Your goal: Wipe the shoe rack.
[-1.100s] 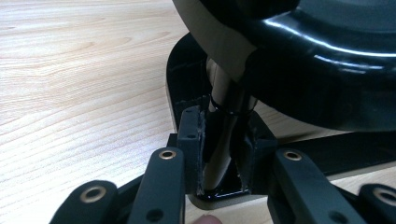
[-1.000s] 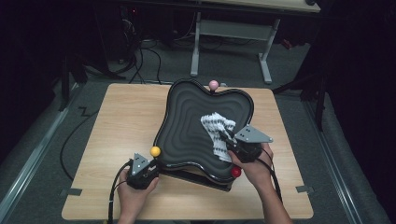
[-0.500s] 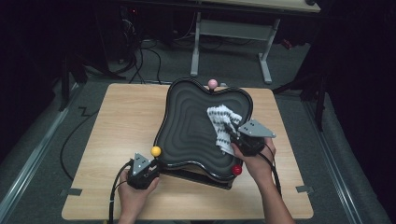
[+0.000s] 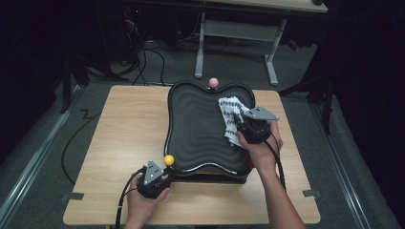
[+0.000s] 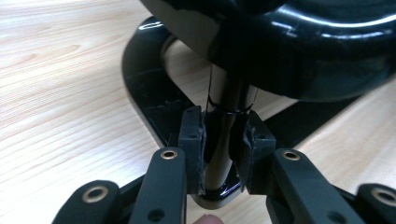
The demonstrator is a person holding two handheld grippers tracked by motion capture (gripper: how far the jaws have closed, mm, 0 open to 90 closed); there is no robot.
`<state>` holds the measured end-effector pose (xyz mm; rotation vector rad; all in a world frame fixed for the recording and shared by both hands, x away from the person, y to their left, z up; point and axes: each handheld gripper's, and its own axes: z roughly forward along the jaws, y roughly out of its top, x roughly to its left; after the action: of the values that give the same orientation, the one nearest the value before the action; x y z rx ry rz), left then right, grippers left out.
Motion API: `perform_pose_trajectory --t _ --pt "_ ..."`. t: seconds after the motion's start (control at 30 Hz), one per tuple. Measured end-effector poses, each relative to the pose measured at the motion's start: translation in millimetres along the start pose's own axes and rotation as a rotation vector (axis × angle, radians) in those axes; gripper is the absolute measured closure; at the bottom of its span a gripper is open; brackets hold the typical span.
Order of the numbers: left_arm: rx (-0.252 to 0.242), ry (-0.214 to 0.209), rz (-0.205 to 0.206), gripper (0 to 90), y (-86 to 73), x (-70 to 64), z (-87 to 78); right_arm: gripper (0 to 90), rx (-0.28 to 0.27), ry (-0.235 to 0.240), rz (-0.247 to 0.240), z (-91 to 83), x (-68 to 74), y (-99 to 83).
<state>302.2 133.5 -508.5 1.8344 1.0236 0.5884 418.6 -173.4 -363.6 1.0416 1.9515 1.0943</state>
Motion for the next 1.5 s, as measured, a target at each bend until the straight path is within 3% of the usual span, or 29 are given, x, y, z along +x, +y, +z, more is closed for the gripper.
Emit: perform_pose_trajectory --t 0.1,0.2,0.47,0.63,0.9,1.07,1.27,1.5 --pt "-0.005 -0.012 -0.007 74.2 -0.5 -0.1 0.1 79.4 0.023 -0.021 0.025 -2.4 2.2 3.7" --pt "0.000 -0.018 0.005 74.3 -0.1 -3.5 0.7 79.4 0.046 -0.027 0.019 -2.4 3.9 6.5" --pt "0.001 -0.057 0.030 74.4 0.5 -15.3 4.1 79.7 0.046 -0.045 0.063 -6.1 7.5 10.9" --pt "0.002 -0.077 0.045 74.6 0.8 -23.1 5.6 79.5 0.050 -0.065 0.096 0.5 10.1 9.6" --pt "0.005 -0.071 0.039 74.6 0.0 -29.6 4.8 78.1 -0.024 -0.145 0.141 14.1 15.4 8.3" --pt "0.003 -0.072 0.045 74.7 -1.2 -31.0 3.4 77.1 -0.094 -0.223 0.227 25.4 7.6 10.0" --pt "0.008 -0.082 0.056 74.9 -1.3 -32.2 2.5 78.2 -0.121 -0.216 0.250 39.0 10.8 21.9" --pt "0.006 -0.096 0.063 74.8 -1.8 -34.4 2.8 77.6 -0.129 -0.096 0.145 50.2 39.4 35.7"
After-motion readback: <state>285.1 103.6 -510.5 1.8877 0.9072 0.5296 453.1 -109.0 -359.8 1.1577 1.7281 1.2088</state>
